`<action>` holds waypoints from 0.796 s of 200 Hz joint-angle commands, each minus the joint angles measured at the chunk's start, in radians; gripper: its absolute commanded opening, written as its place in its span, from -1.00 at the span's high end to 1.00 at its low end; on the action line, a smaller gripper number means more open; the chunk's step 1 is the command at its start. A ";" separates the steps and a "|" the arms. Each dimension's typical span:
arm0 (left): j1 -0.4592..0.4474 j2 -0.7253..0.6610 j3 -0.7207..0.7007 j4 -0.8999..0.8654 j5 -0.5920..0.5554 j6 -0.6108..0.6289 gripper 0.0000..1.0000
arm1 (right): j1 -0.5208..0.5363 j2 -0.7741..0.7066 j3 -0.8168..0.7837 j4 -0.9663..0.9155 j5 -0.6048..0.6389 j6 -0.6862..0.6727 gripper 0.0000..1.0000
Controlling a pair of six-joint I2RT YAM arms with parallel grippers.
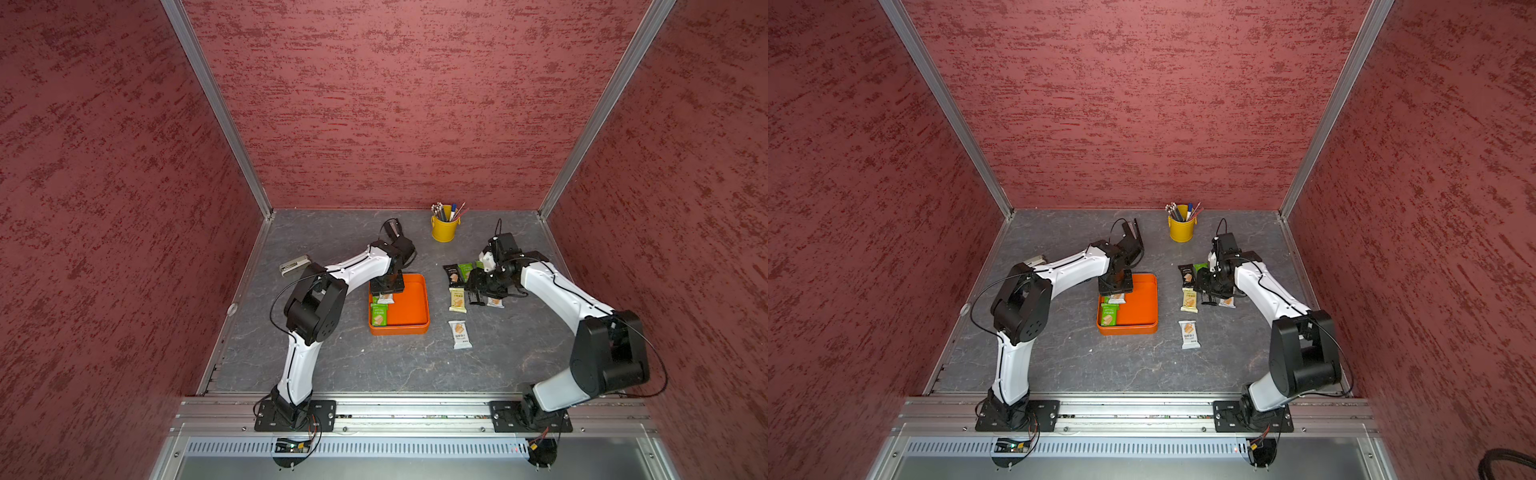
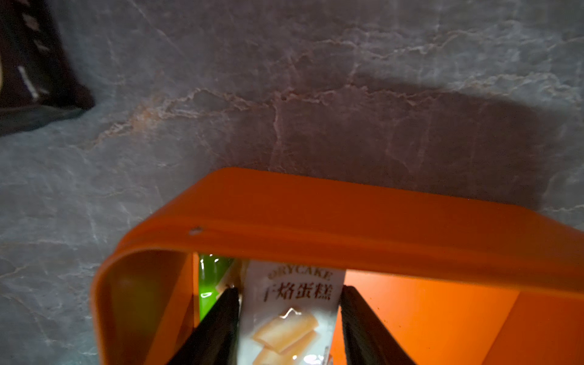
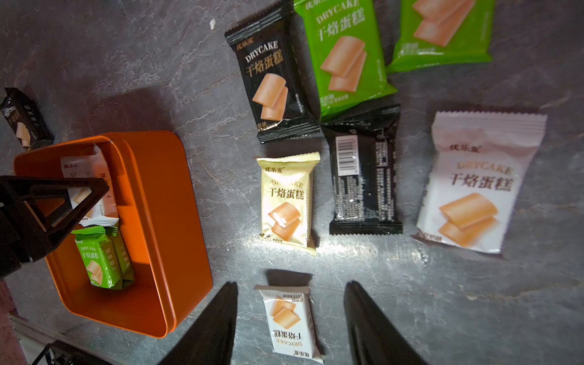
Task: Take the cookies out of the storage box
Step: Pick up the cookie from the storage box.
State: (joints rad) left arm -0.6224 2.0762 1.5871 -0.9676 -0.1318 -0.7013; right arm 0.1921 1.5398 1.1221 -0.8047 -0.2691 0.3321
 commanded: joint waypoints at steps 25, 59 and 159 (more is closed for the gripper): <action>0.004 -0.001 -0.025 0.018 0.001 -0.002 0.09 | -0.010 -0.003 0.019 -0.007 0.005 -0.007 -0.17; 0.004 -0.016 -0.034 0.024 0.004 0.001 0.14 | -0.010 -0.017 0.010 -0.007 0.004 0.001 -0.17; -0.011 -0.092 -0.048 0.038 0.034 -0.022 0.14 | -0.010 -0.059 -0.028 -0.005 -0.019 0.019 -0.17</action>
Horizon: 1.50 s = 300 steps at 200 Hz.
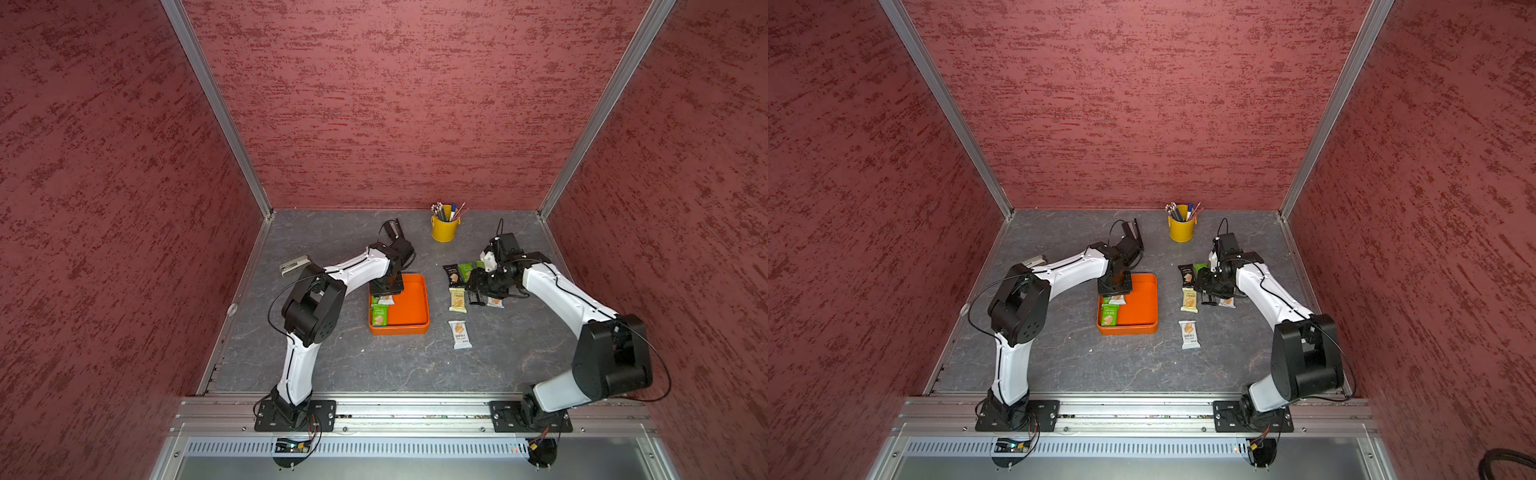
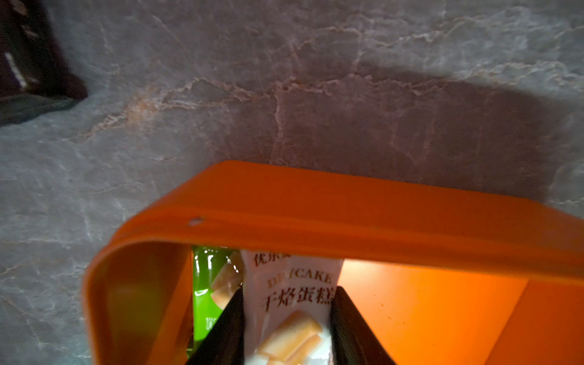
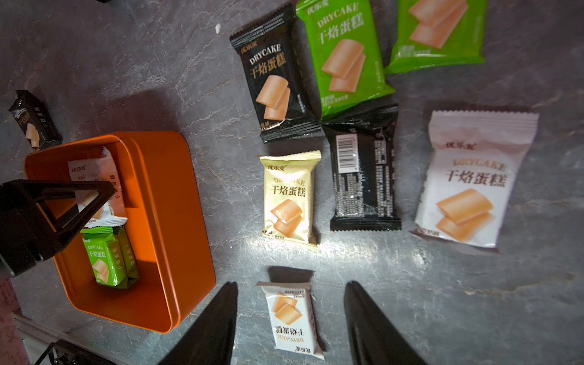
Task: Take the cookies out of the storage box
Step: Pick up the cookie from the storage box, then place the cookie at the center of the board.
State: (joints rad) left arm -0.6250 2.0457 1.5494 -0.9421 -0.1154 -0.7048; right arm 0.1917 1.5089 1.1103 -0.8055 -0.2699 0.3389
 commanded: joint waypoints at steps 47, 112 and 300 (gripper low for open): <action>-0.020 -0.102 -0.030 0.011 0.019 -0.032 0.14 | -0.010 -0.039 -0.029 0.003 -0.033 0.020 -0.17; -0.019 -0.149 -0.040 0.017 0.018 -0.041 0.15 | -0.009 -0.040 -0.034 0.006 -0.052 0.026 -0.16; 0.456 -0.282 -0.210 0.128 0.149 0.150 0.16 | 0.073 0.176 0.199 0.079 -0.080 0.168 -0.15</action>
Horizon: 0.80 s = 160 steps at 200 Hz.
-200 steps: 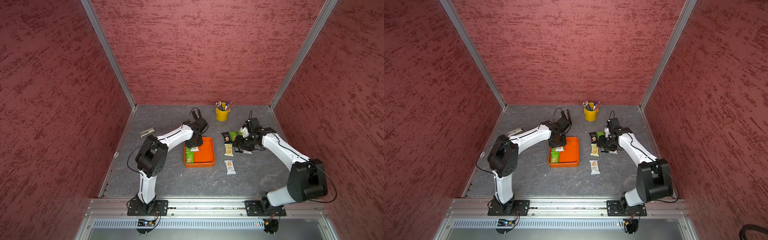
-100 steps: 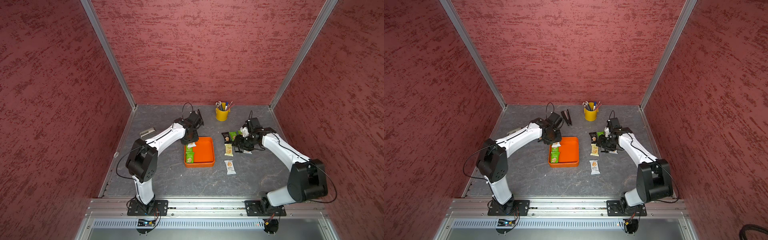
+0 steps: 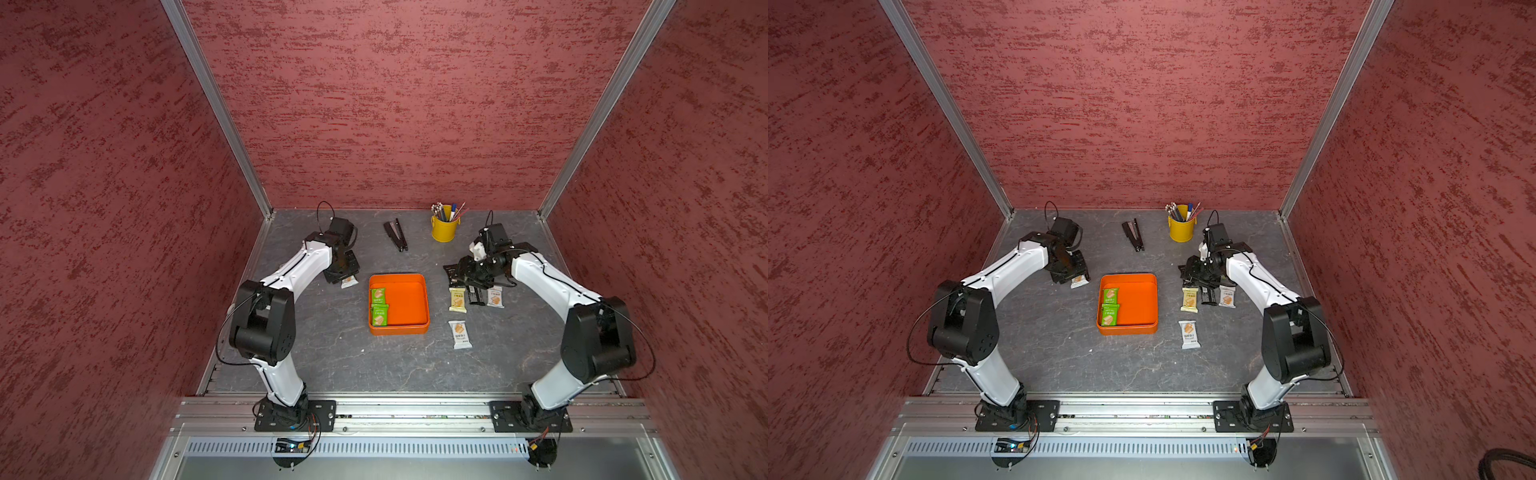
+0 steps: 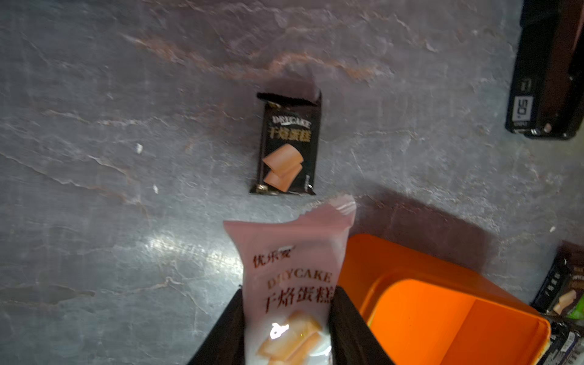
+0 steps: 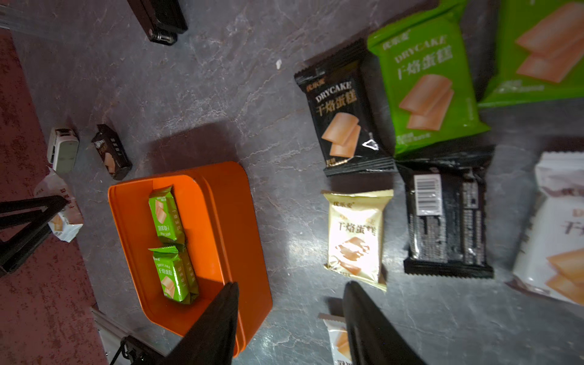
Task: Take the cookies out of the storage box
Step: Place the cookie at the center of the board.
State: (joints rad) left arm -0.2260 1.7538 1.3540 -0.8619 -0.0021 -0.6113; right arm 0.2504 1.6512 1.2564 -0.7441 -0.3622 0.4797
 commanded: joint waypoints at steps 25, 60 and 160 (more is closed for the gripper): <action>0.118 0.050 -0.017 0.075 0.055 0.089 0.16 | 0.024 0.069 0.095 0.003 0.031 0.041 -0.15; 0.180 0.124 -0.005 0.119 0.076 0.123 0.16 | 0.033 0.111 0.153 -0.029 0.061 0.054 -0.15; 0.229 0.277 0.068 0.147 0.119 0.180 0.03 | 0.049 0.172 0.260 -0.085 0.114 0.086 -0.15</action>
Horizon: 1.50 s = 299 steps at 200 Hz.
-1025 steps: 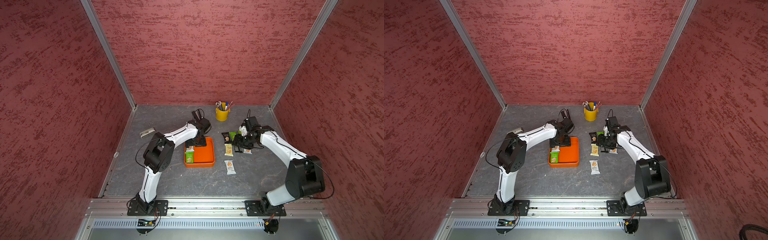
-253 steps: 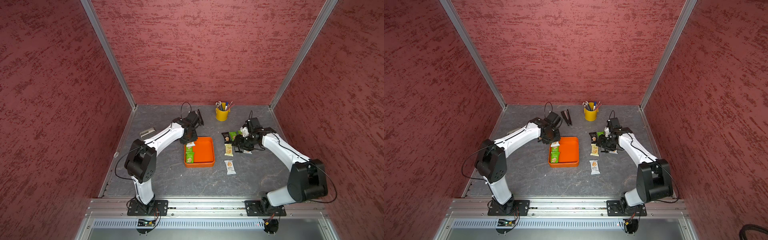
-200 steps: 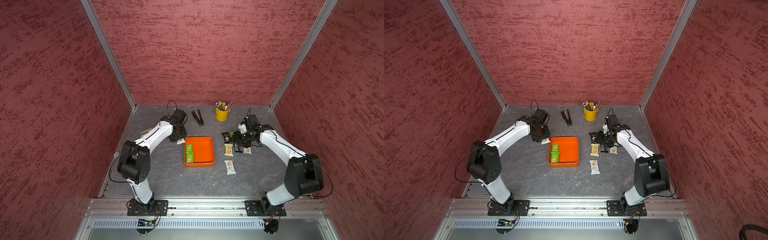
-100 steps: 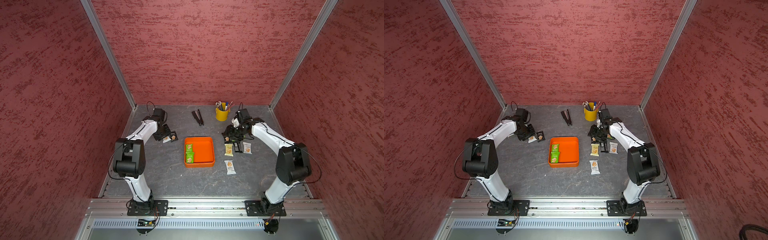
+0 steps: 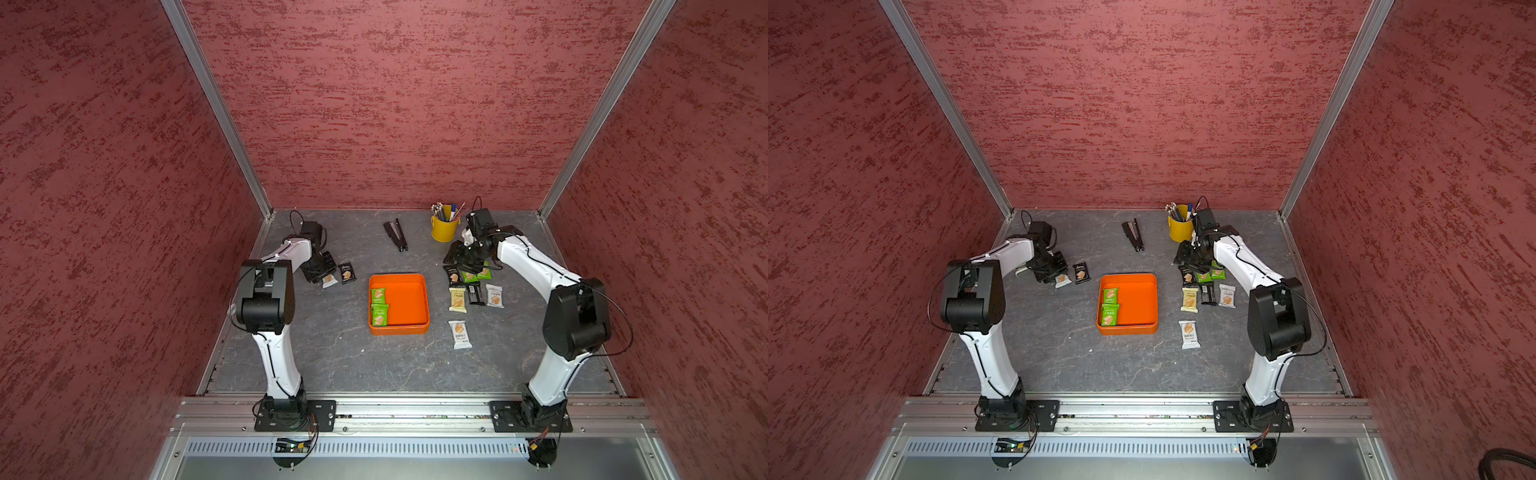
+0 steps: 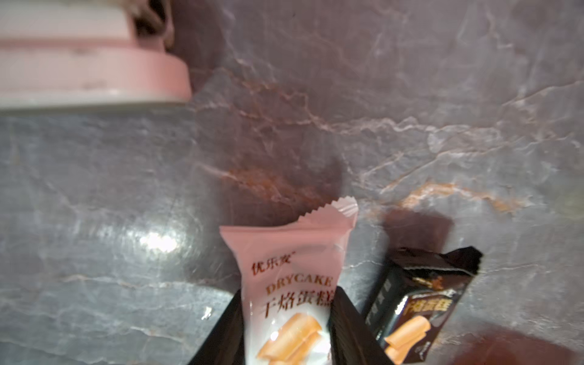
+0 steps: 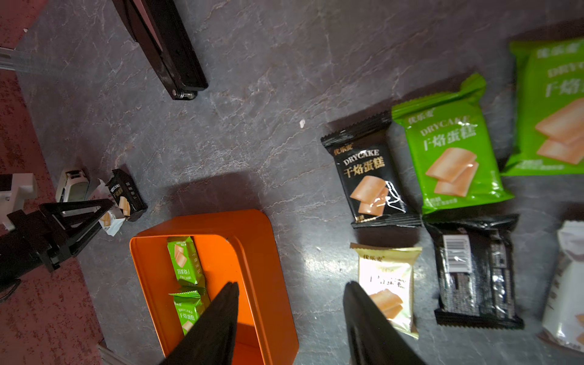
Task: Take the cookies out of the storage box
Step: Place the cookie at the center of the board, then pick up the cookie from the storage box.
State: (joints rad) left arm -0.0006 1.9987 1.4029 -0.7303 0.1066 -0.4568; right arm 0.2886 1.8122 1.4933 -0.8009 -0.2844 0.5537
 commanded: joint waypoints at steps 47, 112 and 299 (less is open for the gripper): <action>0.001 -0.019 0.001 -0.010 0.001 0.012 -0.77 | 0.011 0.001 0.010 -0.025 0.032 0.001 -0.15; -0.118 -0.204 -0.074 -0.043 -0.008 -0.046 -0.76 | 0.009 -0.049 -0.070 0.008 0.001 -0.038 -0.15; -0.690 -0.095 0.075 -0.198 -0.232 -0.274 -0.74 | -0.006 -0.228 -0.266 0.015 -0.066 -0.152 -0.16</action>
State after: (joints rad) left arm -0.6888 1.8496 1.4536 -0.9085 -0.0841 -0.7036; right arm 0.2909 1.6169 1.2392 -0.8005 -0.3294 0.4221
